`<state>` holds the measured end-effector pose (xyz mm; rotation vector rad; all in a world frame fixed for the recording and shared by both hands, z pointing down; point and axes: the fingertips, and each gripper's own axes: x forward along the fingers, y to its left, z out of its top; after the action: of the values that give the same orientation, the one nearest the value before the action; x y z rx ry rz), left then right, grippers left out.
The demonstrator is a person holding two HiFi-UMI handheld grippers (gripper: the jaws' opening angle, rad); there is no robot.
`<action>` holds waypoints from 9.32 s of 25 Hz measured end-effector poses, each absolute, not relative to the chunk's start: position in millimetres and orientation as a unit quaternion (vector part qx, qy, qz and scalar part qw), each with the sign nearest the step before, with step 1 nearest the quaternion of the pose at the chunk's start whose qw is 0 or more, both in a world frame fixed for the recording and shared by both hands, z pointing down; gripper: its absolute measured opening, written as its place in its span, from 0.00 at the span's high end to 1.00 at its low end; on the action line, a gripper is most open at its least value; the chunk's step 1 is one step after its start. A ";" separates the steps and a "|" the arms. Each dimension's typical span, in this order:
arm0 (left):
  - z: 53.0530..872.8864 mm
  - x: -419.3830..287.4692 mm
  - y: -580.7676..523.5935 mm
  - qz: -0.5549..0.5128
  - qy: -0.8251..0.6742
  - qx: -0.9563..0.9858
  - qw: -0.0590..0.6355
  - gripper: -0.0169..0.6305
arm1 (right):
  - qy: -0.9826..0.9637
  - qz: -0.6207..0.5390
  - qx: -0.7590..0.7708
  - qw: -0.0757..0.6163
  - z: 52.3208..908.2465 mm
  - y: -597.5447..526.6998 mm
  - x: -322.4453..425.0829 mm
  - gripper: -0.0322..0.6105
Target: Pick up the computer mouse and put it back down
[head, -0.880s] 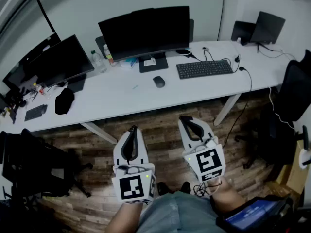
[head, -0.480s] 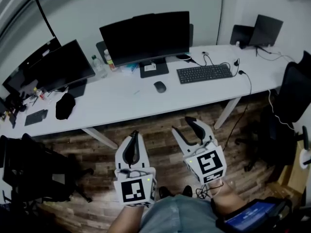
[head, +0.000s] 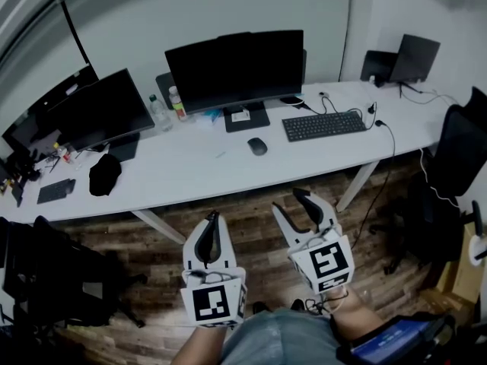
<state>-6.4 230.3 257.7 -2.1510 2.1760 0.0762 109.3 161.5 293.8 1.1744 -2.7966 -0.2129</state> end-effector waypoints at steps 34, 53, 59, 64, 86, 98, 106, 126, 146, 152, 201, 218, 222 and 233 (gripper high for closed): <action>323.9 -7.1 99.0 -0.045 0.676 -0.735 -0.017 0.97 | -0.902 0.007 0.423 0.084 360.5 47.9 116.3 0.67; 299.8 -2.9 -55.5 -0.080 0.701 -0.709 0.011 0.97 | -0.917 0.026 0.395 0.050 348.2 -120.7 113.8 0.67; 286.3 -15.4 -66.8 -0.065 0.719 -0.692 0.025 0.97 | -0.926 0.003 0.374 0.047 333.8 -143.8 97.1 0.67; 281.2 -33.3 -71.0 -0.057 0.733 -0.677 0.032 0.97 | -0.932 -0.008 0.359 0.044 325.1 -157.6 79.1 0.67; 339.1 -131.1 -119.9 -0.049 0.723 -0.687 -0.054 0.97 | -0.925 0.019 0.348 0.152 401.7 -202.2 -10.0 0.59; 402.3 -144.9 -143.8 -0.083 0.696 -0.703 -0.119 0.97 | -0.904 0.080 0.357 0.221 481.5 -211.8 -18.9 0.47; 435.6 -150.8 -151.9 -0.105 0.682 -0.708 -0.148 0.97 | -0.889 0.114 0.359 0.262 530.2 -210.7 -14.9 0.42; 465.5 -160.3 -167.2 -0.117 0.678 -0.705 -0.172 0.97 | -0.868 0.128 0.353 0.325 578.5 -208.2 -16.0 0.39; 417.7 -163.7 -142.8 -0.099 0.703 -0.693 -0.125 0.97 | -0.872 0.158 0.361 0.290 563.6 -208.3 -6.6 0.48; 389.8 -156.5 -130.4 -0.080 0.718 -0.684 -0.096 0.97 | -0.890 0.123 0.355 0.259 515.4 -208.5 -7.4 0.48; 290.6 -186.7 -81.9 -0.014 0.786 -0.618 0.004 0.97 | -0.948 -0.010 0.286 0.137 329.6 -172.9 -67.5 0.48; 321.8 -209.8 -94.4 -0.031 0.792 -0.609 -0.033 0.97 | -0.947 0.015 0.272 0.171 369.3 -185.3 -92.4 0.48; 330.6 -217.0 -97.1 -0.034 0.794 -0.606 -0.046 0.97 | -0.946 0.023 0.268 0.181 381.2 -187.5 -98.3 0.48; 360.5 -233.5 -111.4 -0.049 0.791 -0.605 -0.075 0.97 | -0.940 0.055 0.256 0.220 430.5 -197.5 -112.0 0.48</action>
<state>-233.5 -111.4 360.5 -1.9969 2.6109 -0.1619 -112.0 -197.5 430.5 0.7090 -2.5994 0.1513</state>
